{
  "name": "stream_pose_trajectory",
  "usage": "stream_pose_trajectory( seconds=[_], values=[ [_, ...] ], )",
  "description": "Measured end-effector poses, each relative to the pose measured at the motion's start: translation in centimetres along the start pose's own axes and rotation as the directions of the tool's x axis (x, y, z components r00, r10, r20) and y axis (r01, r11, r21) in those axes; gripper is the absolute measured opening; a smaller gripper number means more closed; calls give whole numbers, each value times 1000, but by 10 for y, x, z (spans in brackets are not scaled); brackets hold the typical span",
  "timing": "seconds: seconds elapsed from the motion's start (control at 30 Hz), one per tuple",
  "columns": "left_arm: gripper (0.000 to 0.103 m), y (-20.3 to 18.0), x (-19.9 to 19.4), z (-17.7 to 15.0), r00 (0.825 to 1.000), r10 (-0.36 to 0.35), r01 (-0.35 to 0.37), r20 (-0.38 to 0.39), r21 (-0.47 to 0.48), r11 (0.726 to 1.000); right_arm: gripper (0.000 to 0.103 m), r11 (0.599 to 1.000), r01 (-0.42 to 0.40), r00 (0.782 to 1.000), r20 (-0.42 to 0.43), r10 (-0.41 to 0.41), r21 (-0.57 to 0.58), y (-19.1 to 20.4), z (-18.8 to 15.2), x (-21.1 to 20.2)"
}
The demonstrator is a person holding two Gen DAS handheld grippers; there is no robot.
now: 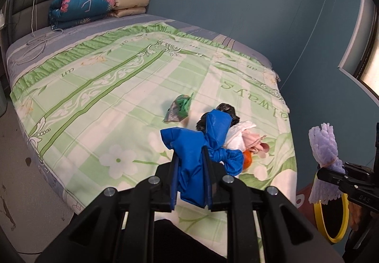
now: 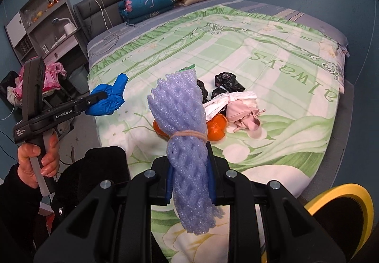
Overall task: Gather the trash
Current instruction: 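Carry the blue glove and foam net over the bin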
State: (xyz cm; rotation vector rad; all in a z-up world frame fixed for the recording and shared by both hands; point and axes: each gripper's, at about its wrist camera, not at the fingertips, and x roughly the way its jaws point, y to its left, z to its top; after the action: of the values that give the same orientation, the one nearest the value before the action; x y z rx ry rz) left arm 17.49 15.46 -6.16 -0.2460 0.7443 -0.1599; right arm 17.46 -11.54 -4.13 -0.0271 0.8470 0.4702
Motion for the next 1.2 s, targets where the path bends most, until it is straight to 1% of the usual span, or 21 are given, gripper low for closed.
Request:
stream_pose_trajectory(
  seconds=[0.27, 0.4, 0.7, 0.97, 1.2],
  values=[
    [16, -30, -22, 8, 999, -25, 24, 41, 22, 999, 22, 1000, 17, 998, 54, -18, 20, -11, -3, -33],
    [16, -44, -28, 9, 998, -40, 38, 47, 40, 998, 22, 999, 22, 996, 84, -24, 30, -17, -3, -48],
    [16, -83, -33, 7, 994, -98, 94, 50, 85, 992, 22, 996, 33, 987, 153, -46, 85, -32, -10, -86],
    [16, -124, -32, 4, 989, -145, 138, 40, 137, 981, 22, 989, 54, 979, 186, -80, 138, -54, -19, -112],
    [16, -153, -28, -1, 985, -169, 162, 21, 180, 970, 22, 979, 80, 971, 206, -120, 190, -71, -30, -132]
  ],
)
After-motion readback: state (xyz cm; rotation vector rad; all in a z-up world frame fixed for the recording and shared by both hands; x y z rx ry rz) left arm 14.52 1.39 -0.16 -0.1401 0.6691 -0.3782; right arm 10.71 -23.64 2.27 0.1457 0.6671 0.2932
